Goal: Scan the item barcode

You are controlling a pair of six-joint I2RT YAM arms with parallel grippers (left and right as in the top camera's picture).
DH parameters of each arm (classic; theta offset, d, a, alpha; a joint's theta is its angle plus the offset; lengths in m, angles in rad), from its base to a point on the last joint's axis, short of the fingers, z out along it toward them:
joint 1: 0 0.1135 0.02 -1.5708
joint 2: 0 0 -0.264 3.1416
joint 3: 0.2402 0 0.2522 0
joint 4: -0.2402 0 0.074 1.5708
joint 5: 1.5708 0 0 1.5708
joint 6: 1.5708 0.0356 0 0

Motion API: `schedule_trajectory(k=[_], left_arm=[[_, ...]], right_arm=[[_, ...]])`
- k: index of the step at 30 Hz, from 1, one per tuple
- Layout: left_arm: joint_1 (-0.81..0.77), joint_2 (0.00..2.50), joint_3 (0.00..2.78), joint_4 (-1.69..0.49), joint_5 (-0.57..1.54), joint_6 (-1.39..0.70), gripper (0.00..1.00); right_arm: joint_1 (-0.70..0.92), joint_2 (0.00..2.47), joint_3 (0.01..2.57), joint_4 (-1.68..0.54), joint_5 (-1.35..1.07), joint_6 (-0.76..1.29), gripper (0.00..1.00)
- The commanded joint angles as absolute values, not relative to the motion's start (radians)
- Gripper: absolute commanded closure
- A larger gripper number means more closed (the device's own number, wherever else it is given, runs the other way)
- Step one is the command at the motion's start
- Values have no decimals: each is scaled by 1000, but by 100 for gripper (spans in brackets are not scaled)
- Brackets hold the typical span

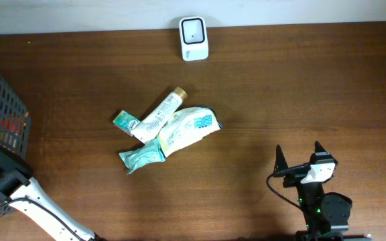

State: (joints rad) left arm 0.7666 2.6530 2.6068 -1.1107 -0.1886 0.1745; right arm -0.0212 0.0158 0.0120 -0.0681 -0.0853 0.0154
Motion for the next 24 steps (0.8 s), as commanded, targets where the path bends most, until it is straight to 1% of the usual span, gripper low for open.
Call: schedule_trajectory(k=[1, 4, 7, 9, 10, 11, 13, 16, 17, 19, 21, 22, 24], left_arm=[[786, 2793, 2584, -1165, -111, 133, 60], [786, 2645, 2589, -1179, -20, 58, 57], [786, 2416, 2600, -1171, 102, -2, 51], [786, 2246, 2609, -1169, 221, -9, 42], [786, 2183, 2609, -1171, 261, -9, 32], [786, 2140, 2609, -1177, 292, -9, 24], [781, 2020, 2609, -1246, 287, -8, 18], [781, 2001, 2601, -1478, 292, -38, 19], [775, 2002, 2580, -1529, 283, -28, 25], [775, 1993, 2574, -1562, 240, 2, 34], [763, 1940, 2574, -1588, 238, 31, 42], [745, 1892, 2573, -1606, 213, 31, 48], [685, 1786, 2555, -1625, 126, 14, 48]], right_arm=[[-27, 8, 6, -72, -94, 15, 1], [-27, 8, 6, -72, -94, 15, 1], [-27, 8, 6, -72, -94, 15, 1], [-27, 8, 6, -72, -94, 15, 1], [-27, 8, 6, -72, -94, 15, 2], [-27, 8, 6, -72, -94, 15, 1], [-27, 8, 6, -72, -94, 15, 1], [-27, 8, 6, -72, -94, 15, 1], [-27, 8, 6, -72, -94, 15, 1], [-27, 8, 6, -72, -94, 15, 1], [-27, 8, 6, -71, -94, 15, 1], [-27, 8, 6, -72, -94, 15, 1], [-27, 8, 6, -72, -94, 15, 1]])
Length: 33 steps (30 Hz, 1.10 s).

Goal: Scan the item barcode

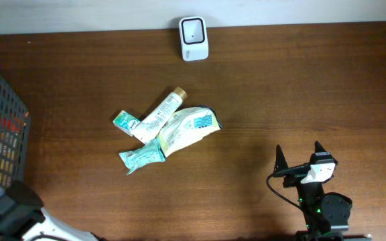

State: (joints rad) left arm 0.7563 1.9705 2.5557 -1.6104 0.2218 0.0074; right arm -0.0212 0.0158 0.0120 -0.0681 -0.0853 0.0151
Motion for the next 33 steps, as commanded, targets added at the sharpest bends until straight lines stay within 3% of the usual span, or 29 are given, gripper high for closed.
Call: schedule_trajectory(k=[1, 3, 5, 6, 8, 10, 12, 16, 20, 26, 33], left_arm=[[638, 1707, 2509, -1608, 43, -17, 48], [553, 1541, 2325, -1522, -69, -54, 48], [460, 1230, 1818, -1220, -196, -69, 45], [450, 1085, 1562, -1045, -229, -83, 35], [470, 802, 1077, -634, -97, -83, 0], [499, 720, 964, -485, -6, -80, 0], [526, 793, 1069, -508, 33, -13, 0], [620, 1169, 1604, -883, 97, 42, 1], [733, 1504, 1987, -1101, 98, 7, 1], [824, 1726, 1992, -1035, 72, -13, 0], [832, 1939, 1992, -877, 109, 264, 0]], right_arm=[[-27, 8, 6, -71, -94, 15, 1], [-27, 8, 6, -72, -94, 15, 1], [-27, 8, 6, -72, -94, 15, 1], [-27, 8, 6, -72, -94, 15, 1], [-27, 8, 6, -71, -94, 15, 1], [-27, 8, 6, -72, -94, 15, 1], [-27, 8, 6, -71, -94, 15, 1], [-27, 8, 6, -72, -94, 15, 1], [-27, 8, 6, -72, -94, 15, 1], [-27, 8, 6, -71, -94, 15, 1], [-27, 8, 6, -72, -94, 15, 1]])
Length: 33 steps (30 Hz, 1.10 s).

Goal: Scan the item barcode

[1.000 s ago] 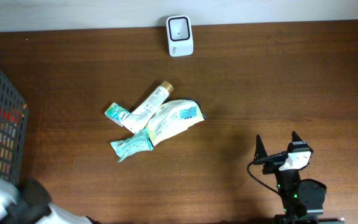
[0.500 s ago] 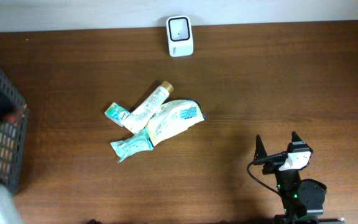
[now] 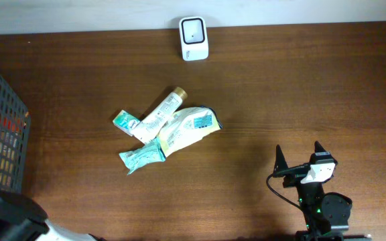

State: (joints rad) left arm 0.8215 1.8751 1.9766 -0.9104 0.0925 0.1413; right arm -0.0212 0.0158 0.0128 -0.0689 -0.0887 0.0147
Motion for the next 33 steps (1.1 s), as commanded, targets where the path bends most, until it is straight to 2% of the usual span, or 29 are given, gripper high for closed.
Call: schedule_trajectory(k=[1, 3, 6, 12, 18, 20, 21, 24, 25, 26, 29, 33], left_arm=[[839, 1960, 1992, -849, 109, 264, 1], [847, 2012, 1992, -790, 110, 311, 0], [850, 2145, 1992, -724, 109, 505, 0], [864, 2308, 1992, -593, 115, 581, 0], [865, 2411, 1992, -558, 116, 623, 5], [865, 2437, 1992, -558, 116, 622, 15], [865, 2448, 1992, -560, 116, 622, 34], [865, 2450, 1992, -574, 115, 622, 73], [865, 2450, 1992, -587, 115, 622, 92], [865, 2450, 1993, -600, 116, 621, 100], [865, 2407, 1993, -632, 116, 560, 100], [860, 2185, 1993, -633, 118, 189, 100]], right_arm=[[-27, 8, 6, -72, -94, 15, 1], [-27, 8, 6, -72, -94, 15, 1], [-27, 8, 6, -72, -94, 15, 1], [-27, 8, 6, -72, -94, 15, 1], [-27, 8, 6, -72, -94, 15, 1], [-27, 8, 6, -71, -94, 15, 1], [-27, 8, 6, -72, -94, 15, 1], [-27, 8, 6, -71, -94, 15, 1], [-27, 8, 6, -72, -94, 15, 1], [-27, 8, 6, -72, -94, 15, 1], [-27, 8, 6, -72, -94, 15, 1], [-27, 8, 6, -71, -94, 15, 1]])
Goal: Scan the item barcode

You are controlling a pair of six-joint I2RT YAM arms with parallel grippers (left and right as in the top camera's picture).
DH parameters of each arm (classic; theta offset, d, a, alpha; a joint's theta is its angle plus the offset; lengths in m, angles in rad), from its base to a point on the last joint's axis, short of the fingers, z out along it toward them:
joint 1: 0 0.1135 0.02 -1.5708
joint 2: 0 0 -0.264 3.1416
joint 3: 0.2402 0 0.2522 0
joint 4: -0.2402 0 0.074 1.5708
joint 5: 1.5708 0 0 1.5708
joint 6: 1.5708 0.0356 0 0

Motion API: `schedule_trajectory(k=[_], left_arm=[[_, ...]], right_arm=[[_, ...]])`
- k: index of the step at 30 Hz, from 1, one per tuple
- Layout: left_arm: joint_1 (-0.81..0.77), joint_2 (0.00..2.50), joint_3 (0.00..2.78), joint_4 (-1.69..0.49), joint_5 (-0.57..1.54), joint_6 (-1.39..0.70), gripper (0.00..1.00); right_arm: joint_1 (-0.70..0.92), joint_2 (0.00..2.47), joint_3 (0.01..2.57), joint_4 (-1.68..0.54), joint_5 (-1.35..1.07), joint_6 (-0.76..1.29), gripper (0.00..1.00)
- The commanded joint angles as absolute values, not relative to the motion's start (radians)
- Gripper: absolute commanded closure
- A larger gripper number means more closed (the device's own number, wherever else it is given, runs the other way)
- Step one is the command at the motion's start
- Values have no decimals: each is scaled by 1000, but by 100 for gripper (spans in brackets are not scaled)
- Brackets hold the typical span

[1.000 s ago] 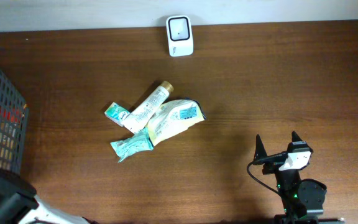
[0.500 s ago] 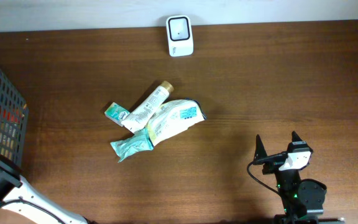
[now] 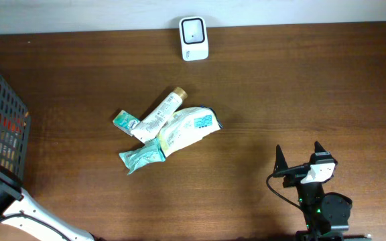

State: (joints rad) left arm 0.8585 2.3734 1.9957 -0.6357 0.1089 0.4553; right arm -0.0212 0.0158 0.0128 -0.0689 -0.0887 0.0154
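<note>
The white barcode scanner (image 3: 194,30) stands at the table's far edge. Mid-table lies a pile of items: a cream tube (image 3: 158,114), a wipes pack (image 3: 187,127) with a blue label, a small green box (image 3: 124,120) and a teal packet (image 3: 139,157). My right gripper (image 3: 299,156) rests open near the front right, far from the pile, holding nothing. The black end of my left arm shows at the lower left edge beside the basket; its fingers cannot be made out.
A dark wire basket with red and yellow goods inside stands at the left edge. The left arm's white link (image 3: 45,217) runs along the front left corner. The brown wooden table (image 3: 300,87) stretches to the right.
The left arm's black end has moved up and left from the bottom corner, closer to the basket. The right arm, the pile and the scanner stay where they were.
The left arm's end was first right under the basket's near corner. It then stood lower toward the front edge, then lower still in the corner, and now sits higher near the basket again. The items, the scanner and the right gripper have not moved.
</note>
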Motion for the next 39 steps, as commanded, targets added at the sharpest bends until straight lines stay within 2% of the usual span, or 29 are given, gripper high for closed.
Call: schedule_trajectory(k=[1, 3, 6, 8, 10, 13, 16, 17, 19, 21, 22, 23, 24, 26, 30, 33, 36, 39], left_arm=[[860, 2091, 1993, -642, 149, 109, 100], [859, 1957, 1993, -652, 283, 39, 100], [833, 1727, 1993, -698, 630, 11, 100], [765, 1628, 1993, -859, 719, 11, 100], [655, 1610, 1992, -1025, 719, 46, 100], [337, 1633, 1901, -1233, 575, 153, 100], [121, 1672, 1744, -1200, 462, 152, 100], [20, 1709, 1637, -1131, 421, 151, 100], [-63, 1755, 1535, -1034, 418, 151, 100], [-121, 1814, 1467, -953, 410, 145, 92], [-133, 1841, 1463, -947, 402, 143, 80], [-135, 1853, 1463, -947, 402, 144, 28], [-134, 1853, 1465, -946, 396, 144, 1], [-117, 1829, 1521, -974, 376, 144, 1], [4, 1712, 1817, -1138, 271, 144, 1], [223, 1607, 2016, -1200, 100, 112, 1], [503, 1555, 2020, -1209, -5, -73, 1], [702, 1559, 1979, -1203, -8, -120, 1]], right_arm=[[-27, 8, 6, -71, -94, 15, 1], [-27, 8, 6, -72, -94, 15, 1], [-27, 8, 6, -72, -94, 15, 1], [-27, 8, 6, -72, -94, 15, 1], [-27, 8, 6, -72, -94, 15, 1], [-27, 8, 6, -72, -94, 15, 1], [-27, 8, 6, -72, -94, 15, 1], [-27, 8, 6, -71, -94, 15, 1], [-27, 8, 6, -71, -94, 15, 1], [-27, 8, 6, -72, -94, 15, 1], [-27, 8, 6, -72, -94, 15, 1], [-27, 8, 6, -72, -94, 15, 1], [-27, 8, 6, -72, -94, 15, 1], [-27, 8, 6, -72, -94, 15, 1], [-27, 8, 6, -72, -94, 15, 1], [-27, 8, 6, -72, -94, 15, 1], [-27, 8, 6, -72, -94, 15, 1], [-27, 8, 6, -72, -94, 15, 1]])
